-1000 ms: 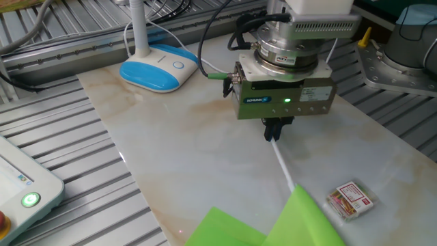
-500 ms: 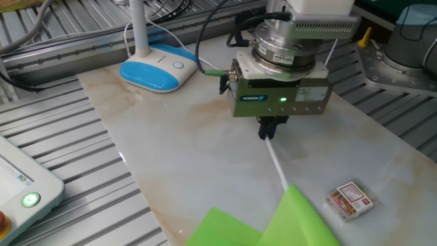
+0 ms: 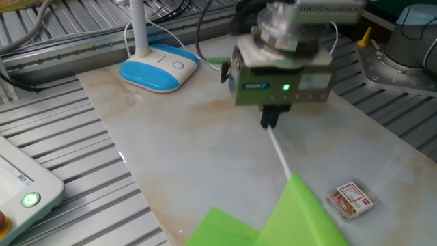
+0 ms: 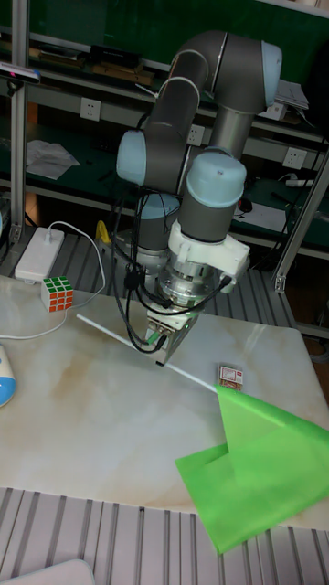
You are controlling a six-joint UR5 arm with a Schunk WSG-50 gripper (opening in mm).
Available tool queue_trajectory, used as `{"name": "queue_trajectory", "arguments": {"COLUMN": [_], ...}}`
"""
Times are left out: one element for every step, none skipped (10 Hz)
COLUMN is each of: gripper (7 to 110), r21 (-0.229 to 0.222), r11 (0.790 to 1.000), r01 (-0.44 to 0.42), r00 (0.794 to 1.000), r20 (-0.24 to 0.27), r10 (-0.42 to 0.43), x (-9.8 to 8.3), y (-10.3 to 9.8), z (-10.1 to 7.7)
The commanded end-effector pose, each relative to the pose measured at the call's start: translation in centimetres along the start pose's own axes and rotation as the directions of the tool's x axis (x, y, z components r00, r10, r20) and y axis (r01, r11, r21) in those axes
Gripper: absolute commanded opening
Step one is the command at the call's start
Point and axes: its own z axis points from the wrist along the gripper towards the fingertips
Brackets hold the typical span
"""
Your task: Wave the flag
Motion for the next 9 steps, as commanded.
{"name": "queue_trajectory", "arguments": {"gripper": [7,7,7,7,7,7,7,7,7], "r21": [-0.033,-0.044,-0.056,-0.065,-0.067,-0.068,-0.069,-0.076,-0.097], "r11": [0.999,0.999,0.998,0.998,0.998,0.998,0.998,0.997,0.992], "r01": [0.002,0.007,0.012,0.014,0.014,0.011,0.002,-0.025,-0.085], "r00": [1.000,1.000,1.000,1.000,1.000,1.000,1.000,0.999,0.995], "r20": [0.006,0.013,0.016,0.015,0.014,0.013,0.007,0.019,0.039], "r10": [-0.002,-0.007,-0.012,-0.013,-0.013,-0.010,-0.001,0.027,0.089], "x": [0.6,0.9,1.3,1.7,1.8,1.9,1.8,1.3,0.3], "y": [1.0,1.3,1.6,1.8,2.0,2.3,2.7,3.2,3.9], "z": [-4.0,-5.4,-6.9,-8.2,-8.9,-9.5,-10.2,-11.1,-11.7]}}
